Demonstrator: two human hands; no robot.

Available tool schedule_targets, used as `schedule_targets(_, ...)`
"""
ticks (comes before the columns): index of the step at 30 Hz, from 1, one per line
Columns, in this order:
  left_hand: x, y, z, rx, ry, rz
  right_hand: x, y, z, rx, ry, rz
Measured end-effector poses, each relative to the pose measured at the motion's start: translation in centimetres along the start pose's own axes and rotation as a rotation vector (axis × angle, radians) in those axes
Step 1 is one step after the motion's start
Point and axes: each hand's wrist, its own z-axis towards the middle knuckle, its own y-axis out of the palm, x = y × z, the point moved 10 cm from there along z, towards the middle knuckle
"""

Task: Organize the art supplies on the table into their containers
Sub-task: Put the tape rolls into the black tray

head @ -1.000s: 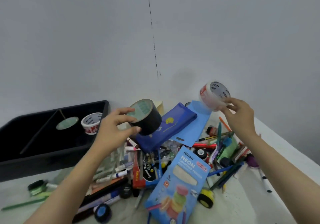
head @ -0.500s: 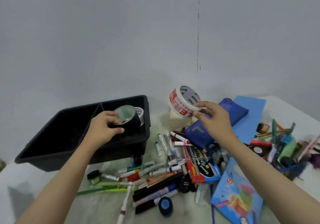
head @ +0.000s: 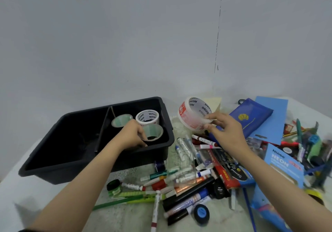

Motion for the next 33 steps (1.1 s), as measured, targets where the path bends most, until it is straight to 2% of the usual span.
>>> schedule_targets(7, -0.5, 0.7, 0.6, -0.058, 0.088, 0.009, 0.1, 1.3, 0.0, -0.012, 0.002, -0.075)
schedule_targets(10, -1.1, -0.3, 0.1, -0.063, 0.118, -0.069, -0.5, 2.4, 0.5, -0.038, -0.015, -0.082)
schedule_targets(14, -2.6, -4.9, -2.3, 0.197, 0.149, -0.06, -2.0, 4.7, 1.4, -0.065, -0.082, -0.052)
schedule_targets(16, -4.5, -6.4, -3.9, 0.244, 0.111, -0.03, -3.0, 6.3, 1.8, -0.087, -0.107, -0.032)
schedule_targets(20, -9.6, -5.7, -6.3, 0.039, 0.007, -0.004, -5.5, 10.3, 2.3, -0.127, -0.174, -0.051)
schedule_targets(26, -12.1, -5.0, -8.0, 0.045, -0.012, -0.189, -7.4, 17.9, 2.4, -0.369, -0.201, -0.192)
schedule_targets(33, -11.9, -5.2, -8.2, 0.043, -0.027, -0.264, -7.6, 24.0, 1.1, -0.629, -0.239, -0.344)
